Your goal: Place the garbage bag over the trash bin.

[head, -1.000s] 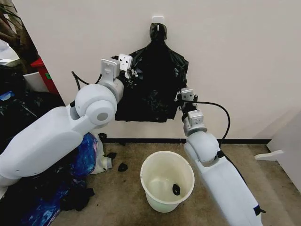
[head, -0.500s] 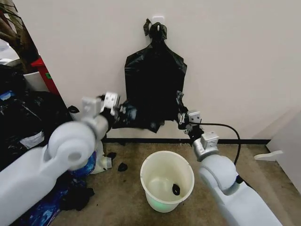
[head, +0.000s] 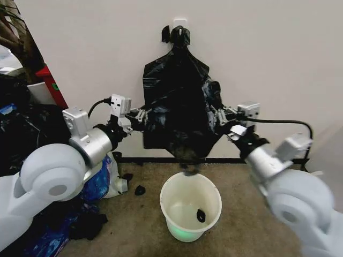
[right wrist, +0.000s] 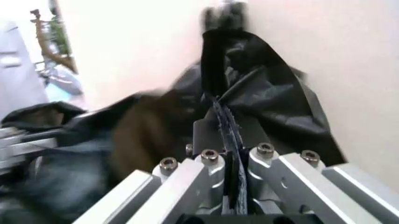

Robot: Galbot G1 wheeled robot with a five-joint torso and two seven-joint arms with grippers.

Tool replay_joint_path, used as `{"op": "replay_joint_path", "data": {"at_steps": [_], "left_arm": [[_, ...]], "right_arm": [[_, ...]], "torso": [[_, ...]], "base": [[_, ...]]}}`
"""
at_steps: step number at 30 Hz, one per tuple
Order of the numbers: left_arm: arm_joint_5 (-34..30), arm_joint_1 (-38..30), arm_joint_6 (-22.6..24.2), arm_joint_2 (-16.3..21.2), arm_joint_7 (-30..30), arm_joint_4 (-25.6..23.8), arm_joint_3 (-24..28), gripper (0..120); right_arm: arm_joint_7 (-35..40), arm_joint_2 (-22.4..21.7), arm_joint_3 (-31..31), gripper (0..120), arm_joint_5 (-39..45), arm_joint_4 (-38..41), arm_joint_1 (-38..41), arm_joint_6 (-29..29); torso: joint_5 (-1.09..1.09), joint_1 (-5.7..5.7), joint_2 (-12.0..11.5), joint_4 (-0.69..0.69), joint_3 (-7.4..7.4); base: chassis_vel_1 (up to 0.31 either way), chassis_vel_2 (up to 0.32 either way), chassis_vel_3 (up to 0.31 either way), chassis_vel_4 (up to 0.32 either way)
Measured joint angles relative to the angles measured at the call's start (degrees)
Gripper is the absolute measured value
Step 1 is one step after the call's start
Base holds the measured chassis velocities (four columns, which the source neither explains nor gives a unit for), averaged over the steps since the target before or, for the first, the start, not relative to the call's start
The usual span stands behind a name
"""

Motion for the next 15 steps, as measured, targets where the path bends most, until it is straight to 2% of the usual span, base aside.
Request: {"op": "replay_joint_path", "data": {"at_steps": [2, 3, 6, 8, 10, 11, 15], "left_arm": [[-4.05, -1.31, -0.64, 0.89, 1.62, -0.11, -0.09, 0], [-7.99, -2.31, -0.98, 1.79, 3.33, -0.12, -0.17, 0], [-16.35, -3.68, -1.01, 2.68, 2.50, -1.06, -0.29, 0], [-17.89, -3.90, -1.01, 2.72, 1.99, -1.26, -0.31, 0], [-25.77, -4.66, -1.53, 2.71, 0.23, -1.96, -0.39, 0], [-27.26, -4.66, -1.91, 2.66, 0.16, -1.99, -0.39, 0], [-29.54, -3.73, -3.82, 2.27, 1.65, -1.24, -0.24, 0]], "right_arm": [[1.74, -1.72, 3.69, 0, 5.49, 0.14, -0.83, -0.79], [3.52, -3.20, 6.90, 0, 11.26, 0.14, -1.46, -1.52], [6.68, -4.61, 10.99, 0, 22.25, 0.11, -1.60, -2.78], [7.06, -4.73, 11.51, 0, 23.64, 0.09, -1.55, -2.98], [7.88, -5.06, 13.93, 0, 27.57, -0.01, -1.48, -3.47], [7.98, -5.13, 14.71, 0, 28.68, -0.04, -1.48, -3.69], [8.57, -5.66, 17.92, 0, 33.78, -0.14, -1.53, -4.35]], "torso": [[0.03, 0.01, 0.00, -0.01, 0.00], [0.03, 0.02, 0.00, -0.02, 0.01], [0.01, 0.01, 0.00, 0.00, 0.01], [0.01, 0.01, 0.00, 0.01, 0.01], [0.02, 0.01, 0.00, 0.01, 0.01], [0.02, 0.01, 0.00, 0.00, 0.01], [0.02, 0.02, 0.00, 0.01, 0.01]], "base": [[0.000, 0.000, 0.000, 0.000], [0.000, 0.000, 0.000, 0.000], [0.000, 0.000, 0.000, 0.000], [0.000, 0.000, 0.000, 0.000], [0.000, 0.000, 0.000, 0.000], [0.000, 0.000, 0.000, 0.000], [0.000, 0.000, 0.000, 0.000]]}}
